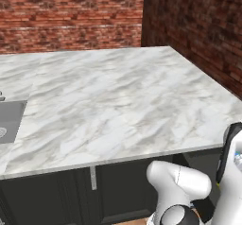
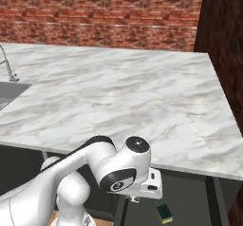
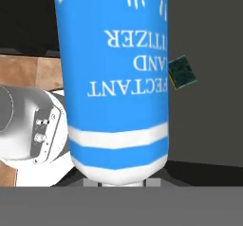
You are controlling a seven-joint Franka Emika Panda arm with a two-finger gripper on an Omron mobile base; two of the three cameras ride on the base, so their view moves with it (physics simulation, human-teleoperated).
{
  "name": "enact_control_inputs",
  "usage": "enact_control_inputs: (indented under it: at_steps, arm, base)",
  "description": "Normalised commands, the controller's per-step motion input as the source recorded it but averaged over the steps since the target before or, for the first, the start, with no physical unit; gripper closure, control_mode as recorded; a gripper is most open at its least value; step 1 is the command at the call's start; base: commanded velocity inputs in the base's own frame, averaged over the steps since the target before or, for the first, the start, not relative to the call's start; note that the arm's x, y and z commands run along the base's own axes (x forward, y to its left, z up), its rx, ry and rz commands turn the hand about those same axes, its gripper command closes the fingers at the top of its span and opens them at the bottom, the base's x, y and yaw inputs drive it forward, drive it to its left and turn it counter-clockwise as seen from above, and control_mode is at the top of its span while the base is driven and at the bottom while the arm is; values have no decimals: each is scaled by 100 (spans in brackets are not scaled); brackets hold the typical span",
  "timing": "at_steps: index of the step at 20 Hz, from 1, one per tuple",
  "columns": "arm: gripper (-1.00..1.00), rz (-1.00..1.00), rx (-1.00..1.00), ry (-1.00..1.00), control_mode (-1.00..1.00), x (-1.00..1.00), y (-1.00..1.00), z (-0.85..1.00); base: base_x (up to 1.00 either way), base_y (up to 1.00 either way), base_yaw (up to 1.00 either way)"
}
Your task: Restock the sink supplies by placing the sponge and soap dispenser on the counter and next to the sink. Make sure the soap dispenser is upright.
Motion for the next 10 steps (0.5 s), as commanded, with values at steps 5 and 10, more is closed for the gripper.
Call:
enact_control_inputs:
  at_steps: [5, 10]
  arm:
    - [100, 0, -13, 1, -100, 36, 51, 24]
    - [100, 2, -10, 0, -100, 39, 51, 16]
  base:
    - [0, 0, 0]
    - [0, 0, 0]
